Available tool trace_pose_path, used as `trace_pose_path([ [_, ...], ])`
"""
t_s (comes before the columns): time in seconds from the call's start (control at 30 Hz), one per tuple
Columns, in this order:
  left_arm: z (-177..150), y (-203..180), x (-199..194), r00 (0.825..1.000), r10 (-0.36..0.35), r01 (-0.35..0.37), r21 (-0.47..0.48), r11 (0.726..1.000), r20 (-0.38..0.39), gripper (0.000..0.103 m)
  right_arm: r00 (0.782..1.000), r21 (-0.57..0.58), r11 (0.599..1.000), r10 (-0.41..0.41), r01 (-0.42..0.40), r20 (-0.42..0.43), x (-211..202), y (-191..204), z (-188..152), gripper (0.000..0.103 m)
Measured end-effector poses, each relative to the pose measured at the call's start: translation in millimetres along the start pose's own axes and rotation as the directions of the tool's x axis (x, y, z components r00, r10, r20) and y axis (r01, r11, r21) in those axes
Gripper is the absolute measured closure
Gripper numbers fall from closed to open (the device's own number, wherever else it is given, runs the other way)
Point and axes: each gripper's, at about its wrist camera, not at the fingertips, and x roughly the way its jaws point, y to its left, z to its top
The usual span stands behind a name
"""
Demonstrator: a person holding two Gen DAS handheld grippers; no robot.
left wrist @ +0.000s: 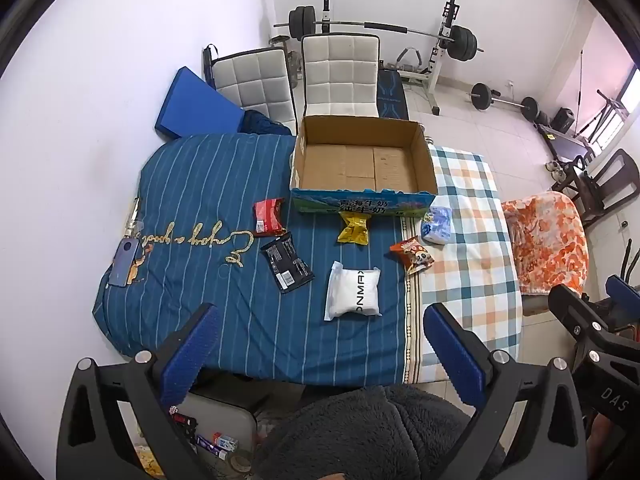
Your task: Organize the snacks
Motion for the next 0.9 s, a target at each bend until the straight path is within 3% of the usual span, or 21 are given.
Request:
trace_pose_path([
  [0.9, 7.6, 16.1, -6.2, 0.998, 0.012, -0.011, -0.015, 1.0, 0.057, 0.0, 1.0, 0.01, 1.0, -0.003, 0.003, 0.026, -1.9, 3.8, 0.5, 0.0],
])
